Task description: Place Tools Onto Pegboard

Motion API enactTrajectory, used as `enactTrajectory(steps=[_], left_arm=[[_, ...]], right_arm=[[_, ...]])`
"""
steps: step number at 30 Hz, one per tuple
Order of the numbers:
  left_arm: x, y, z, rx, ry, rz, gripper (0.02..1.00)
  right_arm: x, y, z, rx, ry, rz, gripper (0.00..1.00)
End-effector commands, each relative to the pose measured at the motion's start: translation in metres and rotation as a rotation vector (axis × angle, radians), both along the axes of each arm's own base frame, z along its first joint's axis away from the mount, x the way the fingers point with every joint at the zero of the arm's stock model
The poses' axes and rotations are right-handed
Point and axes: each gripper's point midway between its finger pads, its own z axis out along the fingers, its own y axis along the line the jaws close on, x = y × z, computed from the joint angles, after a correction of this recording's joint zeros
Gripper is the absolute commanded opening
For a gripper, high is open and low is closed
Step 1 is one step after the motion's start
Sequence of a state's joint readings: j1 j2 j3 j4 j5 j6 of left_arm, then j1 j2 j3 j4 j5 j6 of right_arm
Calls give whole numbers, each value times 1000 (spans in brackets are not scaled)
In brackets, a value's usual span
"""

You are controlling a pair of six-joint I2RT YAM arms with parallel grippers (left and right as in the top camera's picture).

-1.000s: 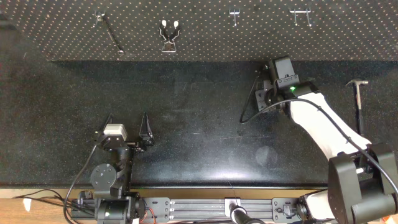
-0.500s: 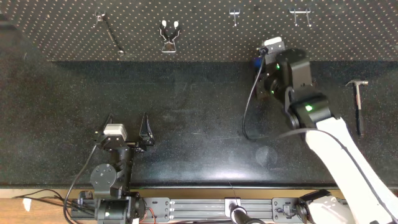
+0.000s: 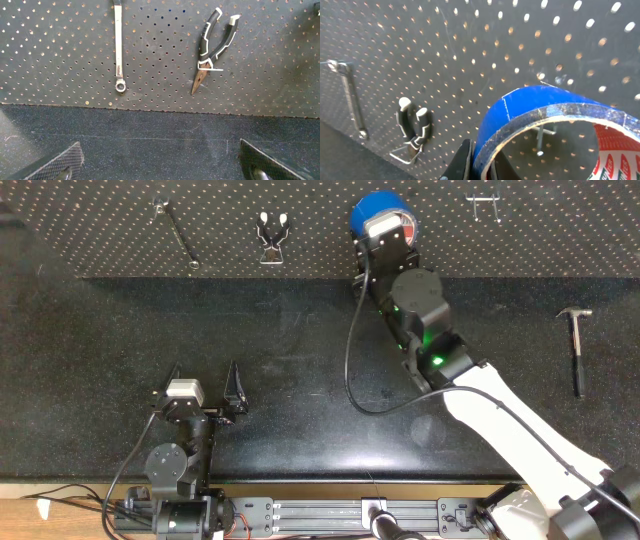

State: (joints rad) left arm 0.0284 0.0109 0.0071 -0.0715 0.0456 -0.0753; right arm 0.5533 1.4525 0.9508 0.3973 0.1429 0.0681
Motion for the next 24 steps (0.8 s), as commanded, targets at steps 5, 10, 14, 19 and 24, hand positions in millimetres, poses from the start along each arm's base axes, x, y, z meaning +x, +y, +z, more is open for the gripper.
enactTrajectory(steps=[5, 10, 14, 19, 24], left_arm=[[0, 2, -1, 6, 2, 12, 996], [0, 2, -1, 6, 2, 12, 996], [0, 2, -1, 6, 2, 12, 996], [0, 2, -1, 6, 2, 12, 996], [0, 2, -1, 6, 2, 12, 996]], right_arm=[[34, -2, -25, -3, -59, -147, 73], [44, 4, -37, 14, -82, -146, 75], [44, 4, -37, 14, -82, -146, 235], [43, 4, -33, 20, -88, -144, 827], [11, -16, 9, -7, -52, -142, 943]])
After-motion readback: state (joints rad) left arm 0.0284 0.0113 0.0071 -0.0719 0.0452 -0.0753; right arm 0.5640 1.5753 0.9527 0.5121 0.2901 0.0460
